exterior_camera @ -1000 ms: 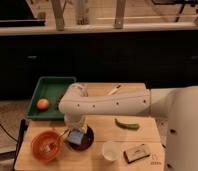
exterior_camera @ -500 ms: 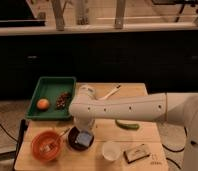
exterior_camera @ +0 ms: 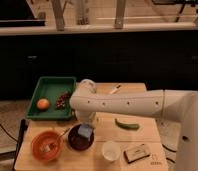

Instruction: Wipe purple bowl with sponge

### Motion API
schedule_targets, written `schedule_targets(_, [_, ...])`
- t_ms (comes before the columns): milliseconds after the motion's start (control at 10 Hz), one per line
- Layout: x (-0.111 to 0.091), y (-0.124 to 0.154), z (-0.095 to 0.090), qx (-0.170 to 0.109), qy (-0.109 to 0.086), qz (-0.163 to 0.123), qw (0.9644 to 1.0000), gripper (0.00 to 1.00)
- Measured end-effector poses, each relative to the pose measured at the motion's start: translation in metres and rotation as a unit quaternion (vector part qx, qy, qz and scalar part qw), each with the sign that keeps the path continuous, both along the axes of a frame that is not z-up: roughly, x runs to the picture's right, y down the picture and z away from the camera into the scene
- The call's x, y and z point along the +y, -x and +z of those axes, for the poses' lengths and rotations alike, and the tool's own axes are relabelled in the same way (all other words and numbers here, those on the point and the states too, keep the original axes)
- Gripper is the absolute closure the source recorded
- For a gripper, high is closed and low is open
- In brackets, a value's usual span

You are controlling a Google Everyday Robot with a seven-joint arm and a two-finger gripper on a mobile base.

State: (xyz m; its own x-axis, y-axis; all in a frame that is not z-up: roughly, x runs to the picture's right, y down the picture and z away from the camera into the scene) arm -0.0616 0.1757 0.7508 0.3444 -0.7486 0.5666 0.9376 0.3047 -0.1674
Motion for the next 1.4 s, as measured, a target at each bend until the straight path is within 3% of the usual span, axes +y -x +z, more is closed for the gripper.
schedule_targets(400, [0.002, 0.050, 0.005, -0.040, 0.006, -0.043, 0.9983, 0.98])
schedule_targets(700, [0.019, 0.059, -0.011, -0.057, 0.012, -0.065, 0.9962, 0.98])
schedule_targets(1100, [0.044, 0.054, -0.039, -0.060, 0.016, -0.060, 0.9962, 0.98])
schedule_targets(1400, [0.044, 0.029, -0.039, -0.036, 0.016, -0.043, 0.9983, 0.98])
